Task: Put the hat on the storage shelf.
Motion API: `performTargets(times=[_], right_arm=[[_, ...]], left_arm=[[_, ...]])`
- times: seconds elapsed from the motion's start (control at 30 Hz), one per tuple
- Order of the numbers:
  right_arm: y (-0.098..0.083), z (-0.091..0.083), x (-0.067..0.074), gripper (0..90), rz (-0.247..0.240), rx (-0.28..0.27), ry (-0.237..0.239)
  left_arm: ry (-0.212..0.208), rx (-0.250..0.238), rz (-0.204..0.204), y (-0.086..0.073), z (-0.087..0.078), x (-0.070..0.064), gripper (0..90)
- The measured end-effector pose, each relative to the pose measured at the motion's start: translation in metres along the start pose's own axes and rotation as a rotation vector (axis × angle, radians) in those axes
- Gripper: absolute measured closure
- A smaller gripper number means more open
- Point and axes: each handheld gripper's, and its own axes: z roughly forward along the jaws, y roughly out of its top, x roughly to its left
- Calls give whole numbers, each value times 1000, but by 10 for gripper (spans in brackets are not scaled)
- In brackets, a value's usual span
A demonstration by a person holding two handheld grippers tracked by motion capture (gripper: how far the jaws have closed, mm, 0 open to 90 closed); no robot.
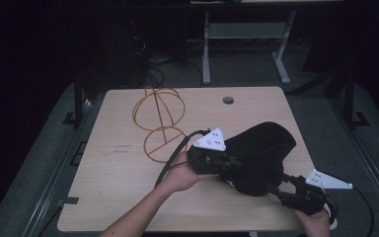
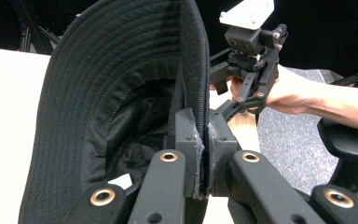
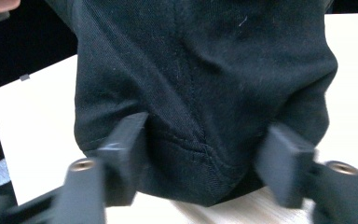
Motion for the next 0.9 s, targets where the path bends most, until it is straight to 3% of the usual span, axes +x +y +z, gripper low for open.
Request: performTargets(times=[0.07, 0.17, 0.2, 0.4, 0.9], right_arm=[[-2, 1, 1, 529, -10, -9, -8], [-2, 0, 1, 598, -18, -20, -14], [-1, 0, 1, 669, -19, -20, -18], [-1, 0, 3, 806, -36, -25, -22], [12, -7, 10, 835, -62, -60, -17]], left_arm=[[0, -2, 1, 0, -1, 0, 858], [1, -7, -2, 0, -1, 0, 858], [1, -4, 3, 0, -1, -1, 858], [12, 0, 14, -1, -2, -3, 857], [70, 24, 56, -6, -19, -8, 844]])
